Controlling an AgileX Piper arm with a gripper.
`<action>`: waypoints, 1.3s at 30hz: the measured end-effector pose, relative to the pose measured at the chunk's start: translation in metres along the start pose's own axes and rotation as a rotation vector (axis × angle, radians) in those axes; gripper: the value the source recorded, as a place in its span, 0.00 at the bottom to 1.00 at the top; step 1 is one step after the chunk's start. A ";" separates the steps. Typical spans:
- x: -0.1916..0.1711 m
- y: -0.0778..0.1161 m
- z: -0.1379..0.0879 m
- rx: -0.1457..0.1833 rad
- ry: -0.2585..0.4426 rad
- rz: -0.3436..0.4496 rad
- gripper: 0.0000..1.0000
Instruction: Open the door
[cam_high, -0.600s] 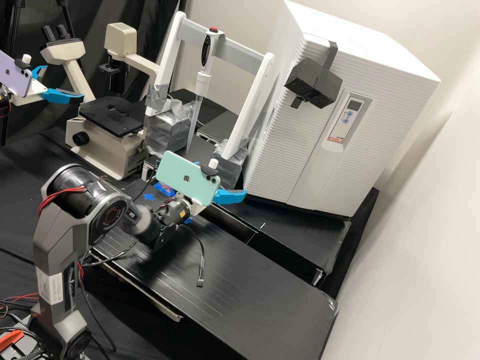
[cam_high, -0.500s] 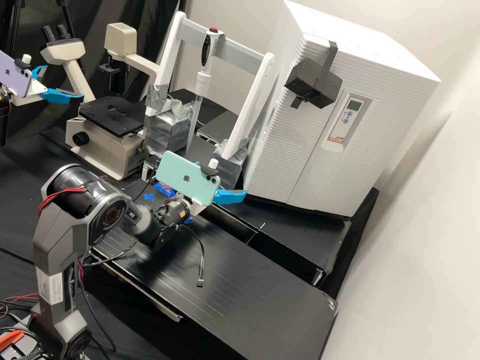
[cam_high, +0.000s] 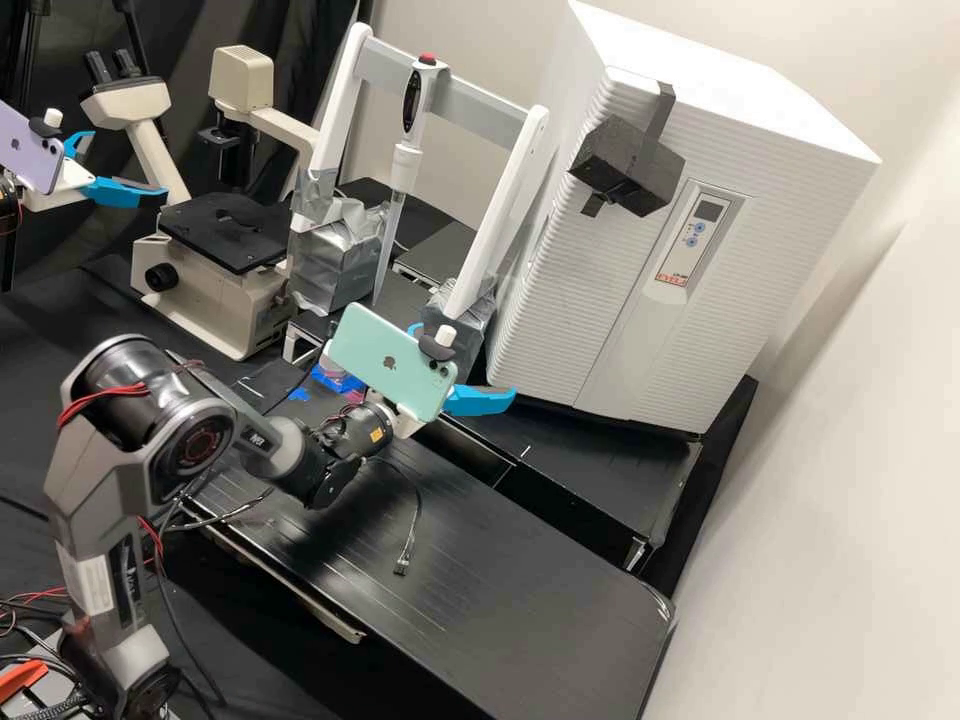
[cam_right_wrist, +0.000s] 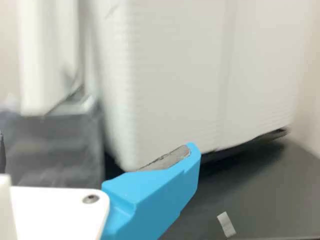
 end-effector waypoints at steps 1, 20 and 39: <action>0.001 0.008 -0.002 0.012 0.006 0.027 1.00; 0.055 0.071 -0.048 0.007 0.032 0.139 1.00; 0.063 0.081 -0.066 -0.044 0.046 0.190 1.00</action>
